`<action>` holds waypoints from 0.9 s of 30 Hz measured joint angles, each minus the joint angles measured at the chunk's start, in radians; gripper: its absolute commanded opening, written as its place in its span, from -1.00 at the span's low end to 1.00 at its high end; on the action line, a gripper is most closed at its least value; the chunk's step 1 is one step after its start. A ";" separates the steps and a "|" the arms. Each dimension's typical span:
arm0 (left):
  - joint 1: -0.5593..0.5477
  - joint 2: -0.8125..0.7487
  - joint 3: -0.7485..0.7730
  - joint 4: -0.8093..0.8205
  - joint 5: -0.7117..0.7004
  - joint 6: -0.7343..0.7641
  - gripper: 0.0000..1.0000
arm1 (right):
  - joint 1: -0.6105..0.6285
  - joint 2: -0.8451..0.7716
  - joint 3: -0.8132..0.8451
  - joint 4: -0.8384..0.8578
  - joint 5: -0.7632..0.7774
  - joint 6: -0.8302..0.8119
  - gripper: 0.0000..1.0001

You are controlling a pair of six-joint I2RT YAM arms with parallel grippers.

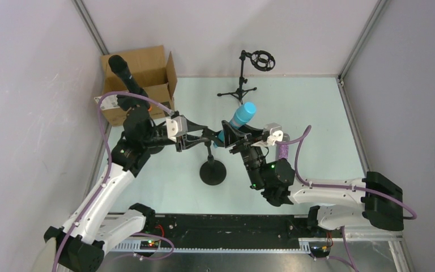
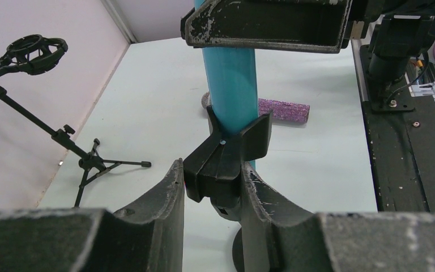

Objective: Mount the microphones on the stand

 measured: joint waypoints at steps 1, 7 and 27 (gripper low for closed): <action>0.000 -0.001 0.000 -0.001 0.000 0.000 -1.00 | -0.001 0.002 0.000 0.000 0.000 0.003 -1.00; 0.000 -0.001 0.000 -0.002 0.000 0.001 0.74 | -0.003 0.006 -0.003 0.005 -0.001 0.012 -1.00; -0.001 -0.015 -0.062 -0.068 -0.008 0.027 0.99 | -0.051 -0.034 -0.006 -0.100 -0.034 0.109 0.29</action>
